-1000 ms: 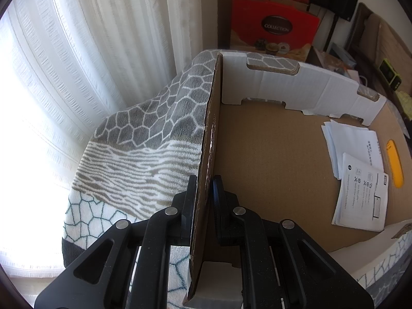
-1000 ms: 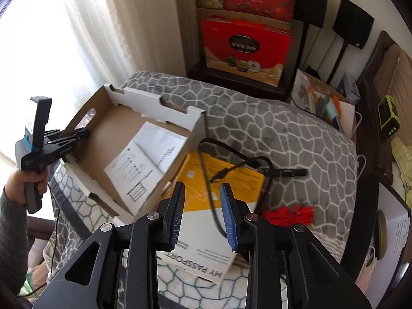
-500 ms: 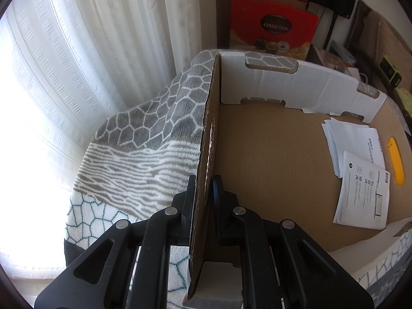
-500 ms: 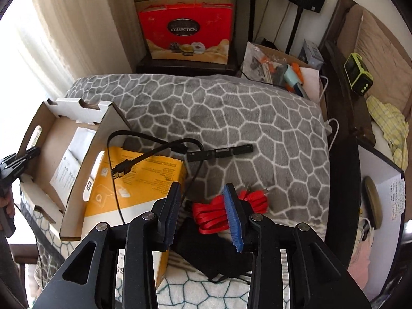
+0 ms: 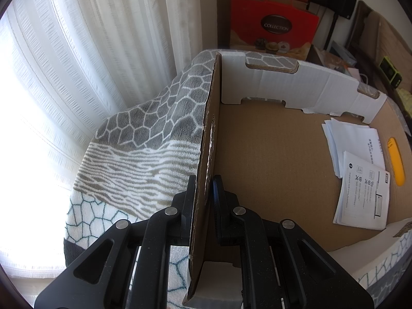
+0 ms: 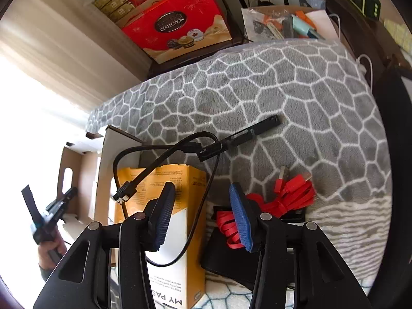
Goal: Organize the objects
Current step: 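Reach the right tool to the black cable and grasp it, then carry the black cable into the tray and release it on the papers, then move the right tool back to the red straps and grasp them, then carry the red straps into the tray and open the right tool, then reach the right tool to the black fabric strap and grasp it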
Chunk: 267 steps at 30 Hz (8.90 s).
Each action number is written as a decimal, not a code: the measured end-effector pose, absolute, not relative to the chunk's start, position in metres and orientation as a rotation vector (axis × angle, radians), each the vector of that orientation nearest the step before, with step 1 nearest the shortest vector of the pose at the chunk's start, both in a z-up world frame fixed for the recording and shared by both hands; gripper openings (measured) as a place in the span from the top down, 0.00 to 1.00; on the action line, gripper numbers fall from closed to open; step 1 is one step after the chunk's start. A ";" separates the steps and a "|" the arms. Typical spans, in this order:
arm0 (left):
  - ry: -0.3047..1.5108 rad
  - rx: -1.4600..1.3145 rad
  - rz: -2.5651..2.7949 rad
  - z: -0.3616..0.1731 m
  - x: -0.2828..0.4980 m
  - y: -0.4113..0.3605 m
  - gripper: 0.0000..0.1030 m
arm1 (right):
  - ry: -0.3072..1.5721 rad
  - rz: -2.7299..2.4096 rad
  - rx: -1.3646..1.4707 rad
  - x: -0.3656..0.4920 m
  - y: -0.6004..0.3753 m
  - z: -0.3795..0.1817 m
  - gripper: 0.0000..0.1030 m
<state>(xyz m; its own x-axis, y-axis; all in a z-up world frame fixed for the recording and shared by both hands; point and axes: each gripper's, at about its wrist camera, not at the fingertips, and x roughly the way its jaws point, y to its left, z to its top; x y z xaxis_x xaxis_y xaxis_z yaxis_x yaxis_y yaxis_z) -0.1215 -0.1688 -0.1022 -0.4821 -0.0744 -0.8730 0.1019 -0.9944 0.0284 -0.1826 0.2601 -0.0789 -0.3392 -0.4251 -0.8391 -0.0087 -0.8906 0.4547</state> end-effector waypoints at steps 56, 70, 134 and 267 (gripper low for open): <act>0.090 1.551 -2.600 -0.103 -0.121 -0.172 0.90 | -0.501 -2.247 1.281 -0.166 0.192 0.047 0.95; 0.094 1.551 -2.600 -0.102 -0.122 -0.171 0.90 | -0.406 -2.122 1.439 -0.171 0.110 -0.029 0.95; 0.078 1.548 -2.605 -0.100 -0.122 -0.169 0.90 | -0.563 -2.464 1.739 -0.169 0.295 -0.087 0.32; 0.098 1.562 -2.601 -0.102 -0.122 -0.175 0.90 | 0.534 -2.282 1.453 -0.087 0.248 -0.101 0.41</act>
<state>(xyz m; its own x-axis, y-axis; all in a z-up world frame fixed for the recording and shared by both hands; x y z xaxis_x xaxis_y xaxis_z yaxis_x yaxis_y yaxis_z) -0.1223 -0.1749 -0.1024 -0.4661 -0.0574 -0.8828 0.1234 -0.9924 -0.0006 -0.0870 0.2484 -0.1010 -0.3918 -0.1138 -0.9130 0.5070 -0.8548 -0.1110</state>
